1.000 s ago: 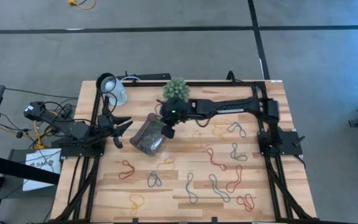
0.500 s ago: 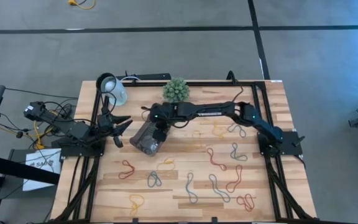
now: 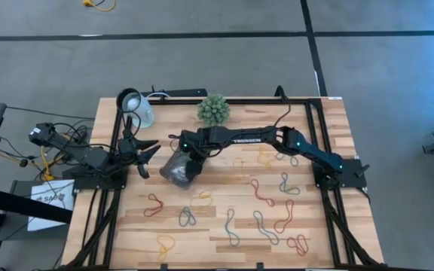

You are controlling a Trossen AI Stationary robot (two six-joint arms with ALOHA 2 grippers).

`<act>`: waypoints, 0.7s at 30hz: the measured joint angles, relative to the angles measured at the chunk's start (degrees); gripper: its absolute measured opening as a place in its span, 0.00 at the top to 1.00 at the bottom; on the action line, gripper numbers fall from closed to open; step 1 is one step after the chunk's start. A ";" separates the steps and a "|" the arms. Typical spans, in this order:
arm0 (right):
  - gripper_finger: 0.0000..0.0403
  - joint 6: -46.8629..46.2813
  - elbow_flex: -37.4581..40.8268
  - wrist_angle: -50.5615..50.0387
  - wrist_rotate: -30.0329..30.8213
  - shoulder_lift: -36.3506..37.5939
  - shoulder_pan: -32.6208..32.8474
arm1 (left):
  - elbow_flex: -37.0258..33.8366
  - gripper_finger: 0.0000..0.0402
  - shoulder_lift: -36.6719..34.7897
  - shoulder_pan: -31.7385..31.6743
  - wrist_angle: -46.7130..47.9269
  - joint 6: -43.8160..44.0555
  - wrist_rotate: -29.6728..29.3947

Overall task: Pick and place items into bin
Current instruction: Put the green rubber band into the black bin, then put the red rubber band into the black bin

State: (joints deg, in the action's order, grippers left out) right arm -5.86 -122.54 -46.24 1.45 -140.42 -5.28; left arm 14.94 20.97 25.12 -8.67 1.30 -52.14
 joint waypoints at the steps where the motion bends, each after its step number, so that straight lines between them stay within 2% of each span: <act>1: 1.00 -0.12 0.00 -0.06 0.00 0.00 0.00 | 0.00 0.78 0.00 0.00 0.00 0.00 0.00; 5: 0.97 -0.14 0.00 -0.03 0.02 0.00 0.00 | 0.00 0.78 0.00 0.00 0.04 0.07 0.00; 17: 0.78 1.66 -0.01 -0.03 0.02 0.02 0.00 | 0.00 0.78 0.00 0.00 0.17 0.07 0.02; 21: 0.74 1.80 -2.65 -2.04 0.02 0.02 0.00 | 0.00 0.78 -0.01 0.00 0.17 0.11 0.02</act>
State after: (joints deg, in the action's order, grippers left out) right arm -4.05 -125.19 -48.28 1.48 -140.40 -5.28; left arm 14.94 20.96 25.12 -8.49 1.41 -52.12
